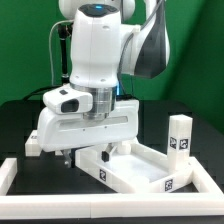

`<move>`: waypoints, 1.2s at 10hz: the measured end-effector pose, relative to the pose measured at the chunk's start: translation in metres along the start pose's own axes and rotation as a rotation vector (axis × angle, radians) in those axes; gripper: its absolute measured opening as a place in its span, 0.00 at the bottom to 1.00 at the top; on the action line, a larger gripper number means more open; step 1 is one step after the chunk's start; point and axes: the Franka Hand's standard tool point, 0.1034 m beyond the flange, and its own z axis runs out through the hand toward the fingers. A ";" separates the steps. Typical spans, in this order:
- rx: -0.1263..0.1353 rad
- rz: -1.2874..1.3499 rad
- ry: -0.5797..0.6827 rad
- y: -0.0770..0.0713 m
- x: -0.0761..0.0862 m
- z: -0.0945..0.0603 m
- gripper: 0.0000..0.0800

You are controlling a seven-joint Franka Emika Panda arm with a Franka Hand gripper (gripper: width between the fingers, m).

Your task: Assemble desk

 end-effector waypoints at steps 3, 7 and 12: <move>0.000 0.001 -0.001 0.000 -0.001 0.000 0.65; 0.001 0.001 -0.003 0.001 -0.001 0.001 0.22; 0.021 -0.098 -0.042 0.007 0.005 0.001 0.07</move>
Offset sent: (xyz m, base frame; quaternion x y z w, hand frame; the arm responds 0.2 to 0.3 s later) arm 0.0000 0.0000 0.0000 0.0000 0.0000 0.0000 1.0000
